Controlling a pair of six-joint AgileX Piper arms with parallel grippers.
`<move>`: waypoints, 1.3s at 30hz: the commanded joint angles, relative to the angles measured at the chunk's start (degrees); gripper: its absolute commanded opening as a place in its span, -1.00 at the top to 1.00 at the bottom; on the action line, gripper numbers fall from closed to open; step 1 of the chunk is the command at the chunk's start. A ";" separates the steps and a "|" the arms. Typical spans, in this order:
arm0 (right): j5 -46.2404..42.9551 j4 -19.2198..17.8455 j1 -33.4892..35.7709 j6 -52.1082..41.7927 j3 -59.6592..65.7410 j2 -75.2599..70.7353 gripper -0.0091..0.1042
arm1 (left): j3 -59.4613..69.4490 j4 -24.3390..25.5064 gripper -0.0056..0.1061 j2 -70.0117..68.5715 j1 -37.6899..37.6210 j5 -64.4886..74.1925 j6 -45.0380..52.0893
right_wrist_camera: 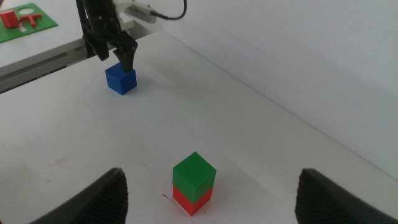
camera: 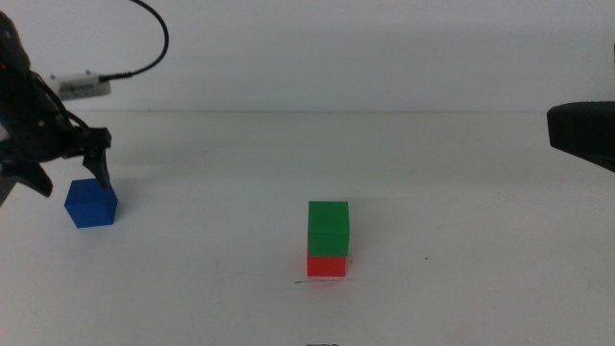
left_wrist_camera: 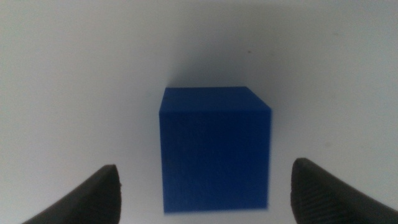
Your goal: Stack red cubes first, then green, then blue cubes in a specific spot.
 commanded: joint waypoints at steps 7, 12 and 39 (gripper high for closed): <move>-4.25 0.14 -0.52 -0.54 -1.29 -0.26 -0.67 | -1.96 -3.93 -0.77 1.34 0.09 -2.04 4.25; -4.25 0.14 -0.52 -0.54 -1.29 -0.26 -0.67 | -1.96 -3.84 -0.69 2.69 0.16 -4.76 4.41; -4.31 0.14 -0.52 -0.54 -1.29 -0.26 -0.67 | -0.90 3.53 0.93 -17.71 -20.83 10.90 -21.12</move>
